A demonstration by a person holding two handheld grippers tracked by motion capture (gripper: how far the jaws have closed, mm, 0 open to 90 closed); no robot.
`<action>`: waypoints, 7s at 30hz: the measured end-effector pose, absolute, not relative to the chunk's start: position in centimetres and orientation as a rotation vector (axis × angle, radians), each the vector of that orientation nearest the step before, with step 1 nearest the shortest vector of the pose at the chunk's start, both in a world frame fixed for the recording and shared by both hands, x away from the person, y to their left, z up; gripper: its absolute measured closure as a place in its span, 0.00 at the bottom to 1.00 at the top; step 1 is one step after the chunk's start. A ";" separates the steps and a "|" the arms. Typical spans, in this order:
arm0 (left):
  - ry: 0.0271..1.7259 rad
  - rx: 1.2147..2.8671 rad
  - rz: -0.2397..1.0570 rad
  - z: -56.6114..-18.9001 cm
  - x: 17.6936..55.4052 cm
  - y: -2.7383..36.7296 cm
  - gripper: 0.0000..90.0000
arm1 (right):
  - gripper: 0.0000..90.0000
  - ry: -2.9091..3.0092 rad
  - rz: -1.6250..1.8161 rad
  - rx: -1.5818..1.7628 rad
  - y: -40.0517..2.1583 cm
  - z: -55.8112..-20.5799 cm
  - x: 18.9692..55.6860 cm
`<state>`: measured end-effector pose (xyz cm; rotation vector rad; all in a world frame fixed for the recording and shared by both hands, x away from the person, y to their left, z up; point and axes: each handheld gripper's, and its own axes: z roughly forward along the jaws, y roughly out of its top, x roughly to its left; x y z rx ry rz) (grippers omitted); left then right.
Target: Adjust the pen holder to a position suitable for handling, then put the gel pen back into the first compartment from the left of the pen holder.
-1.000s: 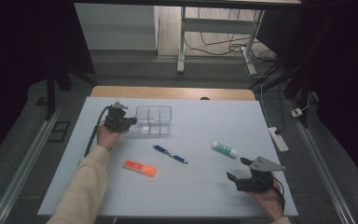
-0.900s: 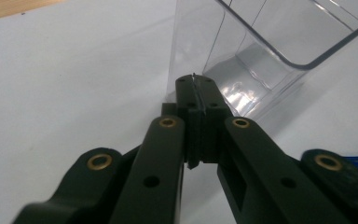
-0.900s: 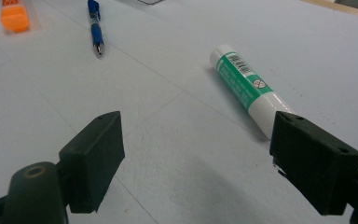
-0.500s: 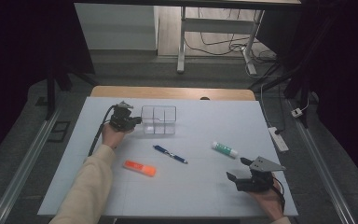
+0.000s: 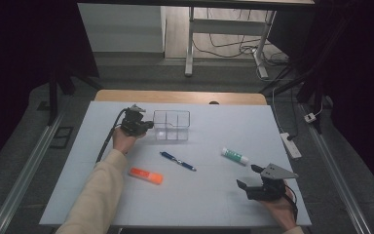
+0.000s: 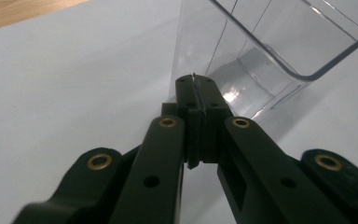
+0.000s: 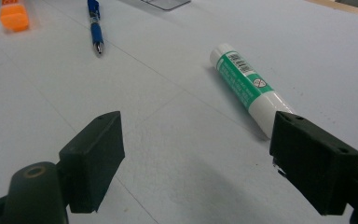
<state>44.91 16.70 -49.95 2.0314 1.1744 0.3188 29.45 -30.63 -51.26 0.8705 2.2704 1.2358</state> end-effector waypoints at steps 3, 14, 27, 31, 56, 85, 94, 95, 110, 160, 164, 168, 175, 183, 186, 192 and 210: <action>1.168 2.034 0.318 -49.9 45.0 16.3 0.99 | 0.19 2.269 1.230 0.872 -30.6 -51.3 29.5; 1.155 2.044 0.308 -49.8 45.2 15.1 0.99 | 0.19 2.266 1.240 0.867 -30.7 -51.2 29.4; 1.134 2.056 0.295 -49.6 45.5 13.7 0.99 | 0.20 2.270 1.238 0.866 -30.6 -51.2 29.4; 1.130 2.055 0.292 -49.6 45.5 13.4 0.99 | 0.20 2.270 1.238 0.866 -30.6 -51.2 29.4; 1.054 2.035 0.363 -47.9 43.3 14.7 0.98 | 0.20 2.263 1.240 0.869 -30.7 -51.2 29.4; 0.746 2.188 0.282 -48.1 38.5 15.1 0.43 | 0.20 2.268 1.242 0.848 -30.7 -51.2 29.1; 0.674 2.206 0.272 -47.7 38.0 14.5 0.42 | 0.20 2.266 1.240 0.842 -30.7 -51.1 29.1; 0.670 2.208 0.271 -47.7 37.9 14.3 0.42 | 0.20 2.267 1.239 0.841 -30.7 -51.1 29.1; 0.599 2.261 0.254 -47.8 37.7 13.2 0.41 | 0.20 2.267 1.242 0.840 -30.7 -51.1 29.1; 0.344 2.450 0.176 -48.8 37.0 6.5 0.41 | 0.20 2.266 1.252 0.846 -30.8 -51.1 29.0; 0.337 2.467 0.177 -48.9 37.3 6.1 0.41 | 0.20 2.272 1.241 0.846 -30.8 -51.1 29.0; 0.329 2.489 0.173 -48.9 37.6 5.6 0.41 | 0.20 2.274 1.238 0.848 -30.8 -51.1 29.0; 0.303 2.522 0.160 -49.3 37.8 4.8 0.41 | 0.20 2.280 1.240 0.848 -30.8 -51.2 29.1; 0.254 2.564 0.147 -50.0 38.1 3.7 0.40 | 0.20 2.280 1.242 0.848 -30.8 -51.2 29.1; 0.233 2.576 0.141 -50.3 38.2 3.3 0.41 | 0.20 2.280 1.242 0.848 -30.8 -51.2 29.1; 0.189 2.611 0.122 -51.0 38.5 2.8 0.41 | 0.20 2.282 1.241 0.847 -30.8 -51.2 29.1; -0.014 2.654 0.041 -51.2 39.0 2.3 0.75 | 0.20 2.284 1.225 0.848 -30.7 -51.3 29.1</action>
